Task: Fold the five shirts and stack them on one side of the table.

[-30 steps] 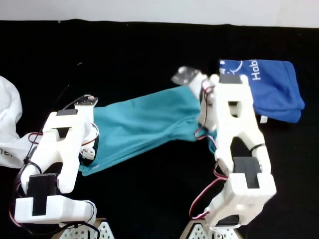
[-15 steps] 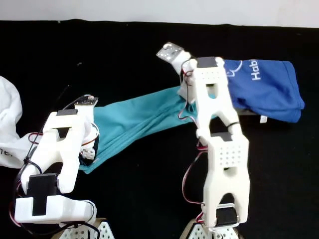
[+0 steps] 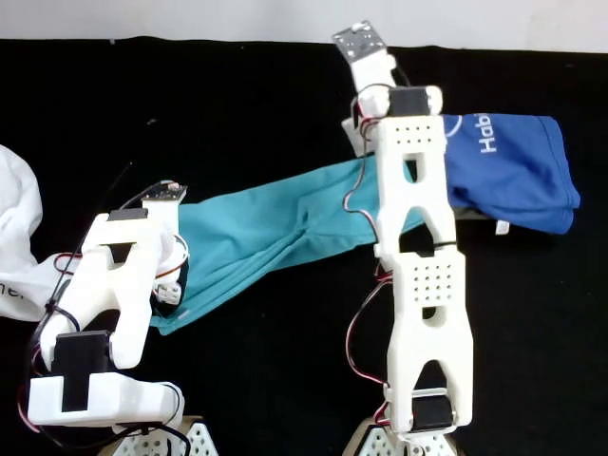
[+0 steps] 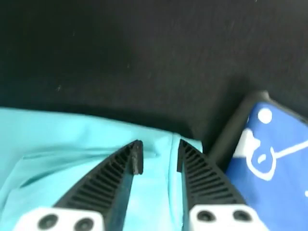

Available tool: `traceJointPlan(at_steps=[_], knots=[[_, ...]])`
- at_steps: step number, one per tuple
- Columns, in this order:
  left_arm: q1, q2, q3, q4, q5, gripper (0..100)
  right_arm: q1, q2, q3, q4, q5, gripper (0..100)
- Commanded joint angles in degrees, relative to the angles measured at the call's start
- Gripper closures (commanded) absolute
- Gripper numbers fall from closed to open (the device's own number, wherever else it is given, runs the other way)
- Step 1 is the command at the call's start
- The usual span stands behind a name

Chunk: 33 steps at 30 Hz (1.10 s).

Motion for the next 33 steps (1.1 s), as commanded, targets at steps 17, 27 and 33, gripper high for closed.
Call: traceJointPlan(at_steps=[17, 27, 33], knots=[[0.13, -10.51, -0.04, 3.52, 6.77, 99, -8.48, -4.62, 14.55, 11.74, -9.58, 99.3], [-0.22, -26.51, 1.27, 8.79, 8.44, 99, -16.92, 0.75, 14.64, 5.85, -9.76, 99.3], [-2.15, -24.66, 5.14, 0.53, 10.11, 99, -16.04, -1.89, 10.68, 9.98, -9.49, 99.3]])
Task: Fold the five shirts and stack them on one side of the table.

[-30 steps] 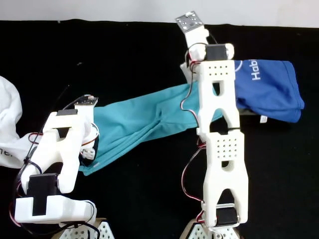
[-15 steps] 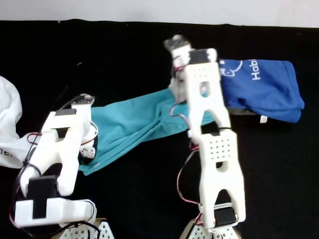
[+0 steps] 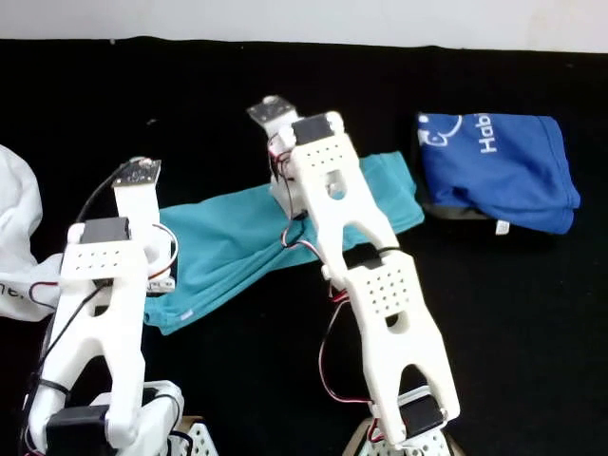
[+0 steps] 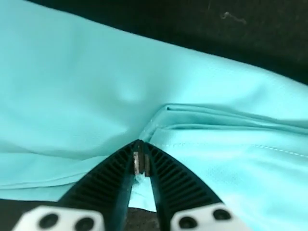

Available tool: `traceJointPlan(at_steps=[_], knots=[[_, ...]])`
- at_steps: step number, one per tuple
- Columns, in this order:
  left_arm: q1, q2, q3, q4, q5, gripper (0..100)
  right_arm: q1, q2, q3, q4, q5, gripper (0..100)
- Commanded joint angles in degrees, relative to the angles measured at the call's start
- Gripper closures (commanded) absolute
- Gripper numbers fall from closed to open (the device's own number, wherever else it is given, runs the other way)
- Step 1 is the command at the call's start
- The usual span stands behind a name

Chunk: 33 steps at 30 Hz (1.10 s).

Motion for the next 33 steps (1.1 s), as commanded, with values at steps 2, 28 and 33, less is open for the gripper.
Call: traceJointPlan(at_steps=[2, 28, 33], knots=[[-4.88, 1.71, 0.48, -5.10, 5.36, 97, 1.45, -6.46, -7.78, 5.05, -0.44, 99.3], [-6.37, 47.08, -34.07, 11.52, 7.03, 76, 21.41, -82.68, 53.41, 4.70, -0.26, 99.3], [-4.70, 54.81, -44.62, 19.96, 7.03, 83, 32.31, -93.93, 66.07, 4.62, -0.26, 99.3]])
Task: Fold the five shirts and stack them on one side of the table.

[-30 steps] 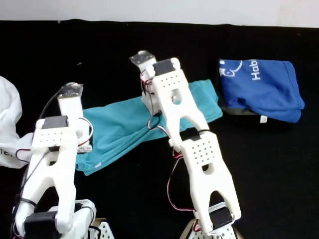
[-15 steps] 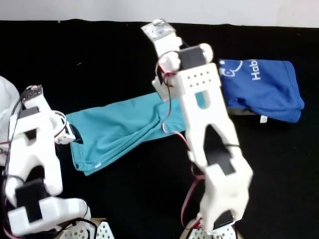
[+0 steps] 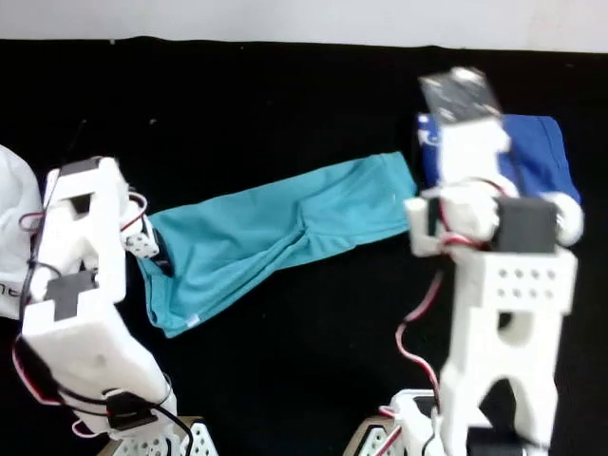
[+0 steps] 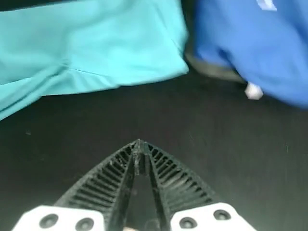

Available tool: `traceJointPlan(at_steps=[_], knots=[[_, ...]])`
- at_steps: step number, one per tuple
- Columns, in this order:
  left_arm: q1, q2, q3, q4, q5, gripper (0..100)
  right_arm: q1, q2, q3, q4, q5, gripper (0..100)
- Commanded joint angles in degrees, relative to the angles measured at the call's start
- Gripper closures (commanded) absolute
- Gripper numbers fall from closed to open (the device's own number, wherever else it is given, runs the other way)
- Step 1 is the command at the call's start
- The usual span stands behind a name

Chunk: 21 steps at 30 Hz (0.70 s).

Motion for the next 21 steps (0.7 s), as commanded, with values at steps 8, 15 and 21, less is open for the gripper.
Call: traceJointPlan(at_steps=[8, 15, 21], knots=[[-0.48, 17.63, -21.14, 16.09, -0.53, 99, 15.34, -21.41, 25.98, -9.19, -0.18, 99.3], [-14.37, 20.00, -38.99, 23.21, -14.42, 99, 19.38, -27.65, 51.82, -25.36, -0.18, 99.3], [-20.70, 19.91, -45.93, 23.91, -20.04, 99, 19.21, -33.45, 67.30, -37.05, -0.18, 99.3]])
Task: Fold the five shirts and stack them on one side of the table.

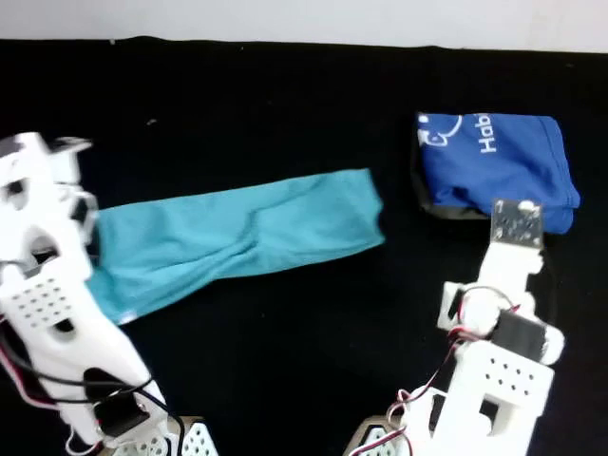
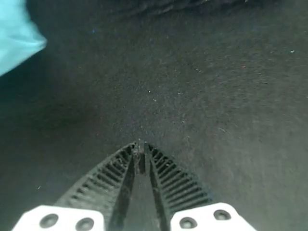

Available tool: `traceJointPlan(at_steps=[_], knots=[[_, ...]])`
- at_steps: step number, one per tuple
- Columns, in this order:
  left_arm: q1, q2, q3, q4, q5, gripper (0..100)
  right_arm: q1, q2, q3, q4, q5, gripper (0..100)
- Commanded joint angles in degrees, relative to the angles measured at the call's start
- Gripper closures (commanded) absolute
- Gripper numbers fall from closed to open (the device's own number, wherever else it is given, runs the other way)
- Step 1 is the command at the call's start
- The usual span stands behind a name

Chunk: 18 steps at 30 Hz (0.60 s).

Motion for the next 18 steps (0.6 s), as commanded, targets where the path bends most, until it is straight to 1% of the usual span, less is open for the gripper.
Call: traceJointPlan(at_steps=[1, 6, 10, 14, 18], knots=[[-1.98, -0.57, -3.21, 1.23, -2.02, 99, 0.92, -3.56, 8.75, -7.43, -0.18, 99.3], [-0.13, -1.36, -3.03, 1.32, -1.58, 99, 0.84, -7.34, 19.56, -15.60, -0.18, 99.3], [3.91, -10.07, 1.89, 1.41, 1.14, 99, 0.92, -10.42, 25.80, -18.68, -0.18, 99.3], [11.56, -25.63, 8.40, 1.32, 5.10, 99, 1.10, -13.23, 30.02, -18.68, -0.18, 99.3], [23.08, -37.32, 10.86, 1.14, 10.11, 99, 0.84, -16.92, 32.57, -18.86, -0.26, 99.3]])
